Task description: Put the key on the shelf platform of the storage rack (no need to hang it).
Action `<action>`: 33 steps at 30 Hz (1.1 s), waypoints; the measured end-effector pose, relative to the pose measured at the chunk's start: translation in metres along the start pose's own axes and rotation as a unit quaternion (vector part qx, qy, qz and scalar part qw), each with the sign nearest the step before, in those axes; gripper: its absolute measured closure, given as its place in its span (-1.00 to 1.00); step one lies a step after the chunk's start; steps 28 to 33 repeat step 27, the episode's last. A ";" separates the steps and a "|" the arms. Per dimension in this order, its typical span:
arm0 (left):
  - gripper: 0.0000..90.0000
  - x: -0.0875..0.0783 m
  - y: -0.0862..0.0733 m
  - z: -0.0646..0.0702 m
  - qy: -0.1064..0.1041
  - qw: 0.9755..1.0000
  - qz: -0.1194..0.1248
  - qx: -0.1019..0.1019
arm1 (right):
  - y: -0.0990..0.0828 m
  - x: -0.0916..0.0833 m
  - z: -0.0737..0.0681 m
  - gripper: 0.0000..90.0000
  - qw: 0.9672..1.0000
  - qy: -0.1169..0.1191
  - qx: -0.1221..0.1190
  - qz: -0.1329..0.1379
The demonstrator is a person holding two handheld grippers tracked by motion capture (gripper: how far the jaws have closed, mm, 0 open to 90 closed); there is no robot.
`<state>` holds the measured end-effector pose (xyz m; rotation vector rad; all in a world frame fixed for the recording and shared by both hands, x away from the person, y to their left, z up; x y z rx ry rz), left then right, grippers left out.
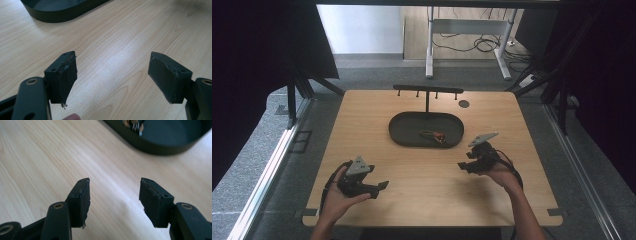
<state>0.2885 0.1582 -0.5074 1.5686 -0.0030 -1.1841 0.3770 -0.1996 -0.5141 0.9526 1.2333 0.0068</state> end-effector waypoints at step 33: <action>-0.48 0.002 0.000 0.001 0.001 1.000 -0.004 0.004 | -0.055 -0.007 -0.009 -0.14 0.998 -0.025 0.030 0.041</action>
Point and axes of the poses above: each handheld gripper's, and its own axes: x roughly forward along the jaws, y roughly out of its top, z roughly to its right, the point moved 5 cm from there along x, roughly forward along the jaws, and after that the axes turned 5 degrees about -x, right-handed, at the moved point
